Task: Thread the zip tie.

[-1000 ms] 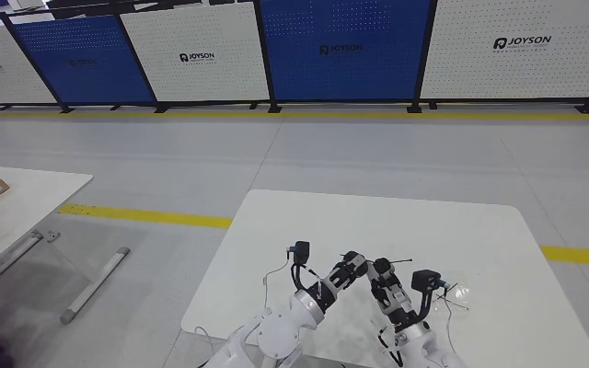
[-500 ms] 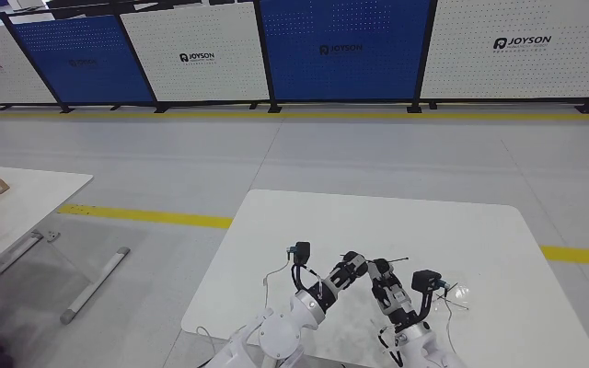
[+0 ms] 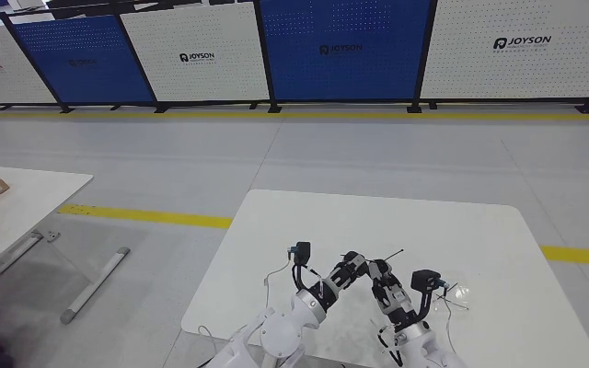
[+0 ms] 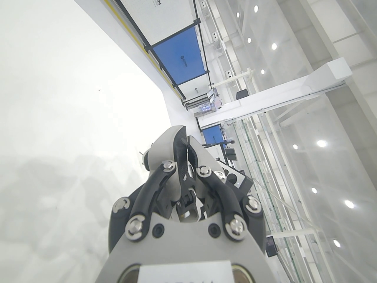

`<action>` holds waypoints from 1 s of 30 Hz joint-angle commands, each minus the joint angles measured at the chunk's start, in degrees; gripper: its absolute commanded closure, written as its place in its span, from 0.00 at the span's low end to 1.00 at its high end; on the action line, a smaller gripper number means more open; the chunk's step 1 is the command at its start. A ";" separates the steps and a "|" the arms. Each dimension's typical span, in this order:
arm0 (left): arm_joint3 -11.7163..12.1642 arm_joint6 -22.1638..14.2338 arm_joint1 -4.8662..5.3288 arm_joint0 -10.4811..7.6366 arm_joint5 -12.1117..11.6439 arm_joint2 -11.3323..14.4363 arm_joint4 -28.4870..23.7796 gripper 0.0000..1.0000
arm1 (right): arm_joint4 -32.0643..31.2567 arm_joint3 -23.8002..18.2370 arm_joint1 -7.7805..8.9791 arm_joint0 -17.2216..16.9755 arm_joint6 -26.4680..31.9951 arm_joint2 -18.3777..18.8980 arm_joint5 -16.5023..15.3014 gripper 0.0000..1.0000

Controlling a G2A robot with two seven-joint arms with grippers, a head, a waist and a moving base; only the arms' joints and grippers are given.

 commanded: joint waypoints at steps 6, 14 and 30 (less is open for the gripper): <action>-0.44 -0.29 -0.06 0.05 -1.10 0.18 -0.03 1.00 | -0.42 0.01 0.06 0.08 0.53 -0.15 0.11 1.00; -1.29 -0.51 0.03 0.75 -2.57 -0.34 -0.29 1.00 | -0.82 0.13 0.05 0.45 1.29 -0.59 0.49 1.00; -3.03 -0.89 0.28 2.37 -4.74 -1.48 -0.89 1.00 | -0.87 1.31 0.01 1.11 1.40 -1.14 0.76 1.00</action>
